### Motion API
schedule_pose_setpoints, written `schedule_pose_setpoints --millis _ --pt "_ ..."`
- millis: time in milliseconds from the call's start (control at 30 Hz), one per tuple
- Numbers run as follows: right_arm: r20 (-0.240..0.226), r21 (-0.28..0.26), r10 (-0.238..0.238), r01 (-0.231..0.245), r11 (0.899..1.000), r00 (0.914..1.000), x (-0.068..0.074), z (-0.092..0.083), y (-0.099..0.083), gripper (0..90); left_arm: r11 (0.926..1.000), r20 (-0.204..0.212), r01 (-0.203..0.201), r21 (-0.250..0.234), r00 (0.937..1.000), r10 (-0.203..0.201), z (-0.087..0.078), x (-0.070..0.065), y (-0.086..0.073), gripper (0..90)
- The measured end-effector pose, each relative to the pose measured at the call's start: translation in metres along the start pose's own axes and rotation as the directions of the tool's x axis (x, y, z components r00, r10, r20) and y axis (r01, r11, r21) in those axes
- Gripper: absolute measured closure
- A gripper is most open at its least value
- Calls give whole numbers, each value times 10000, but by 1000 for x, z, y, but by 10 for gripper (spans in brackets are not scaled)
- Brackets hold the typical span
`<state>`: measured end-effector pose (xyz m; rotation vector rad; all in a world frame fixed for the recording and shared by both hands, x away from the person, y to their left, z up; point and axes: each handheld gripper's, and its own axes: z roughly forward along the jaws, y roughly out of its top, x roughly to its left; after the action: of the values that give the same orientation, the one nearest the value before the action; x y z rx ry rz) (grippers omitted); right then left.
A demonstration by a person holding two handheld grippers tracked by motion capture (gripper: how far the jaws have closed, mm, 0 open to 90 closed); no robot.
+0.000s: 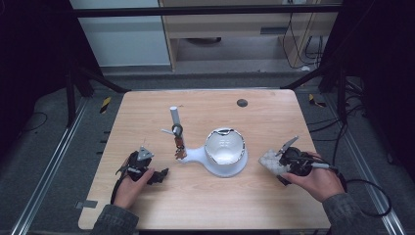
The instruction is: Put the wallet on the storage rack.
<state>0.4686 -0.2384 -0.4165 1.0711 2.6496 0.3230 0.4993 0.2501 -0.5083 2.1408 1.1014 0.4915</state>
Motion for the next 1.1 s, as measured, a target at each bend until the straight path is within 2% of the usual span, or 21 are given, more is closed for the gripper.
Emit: schedule_pose_setpoints --millis 167,533,1100 --pt "168 -60 -374 375 9993 9992 4 -7 8 304 10000 7 1 -3 10000 -1 0 0 0 4" --pt "431 -114 -842 848 9963 9955 13 -19 22 304 10000 16 -8 -5 10000 8 0 0 0 4" --pt "712 -177 -1660 1677 9857 9835 29 -37 45 304 10000 30 -13 -7 10000 13 0 0 0 4"
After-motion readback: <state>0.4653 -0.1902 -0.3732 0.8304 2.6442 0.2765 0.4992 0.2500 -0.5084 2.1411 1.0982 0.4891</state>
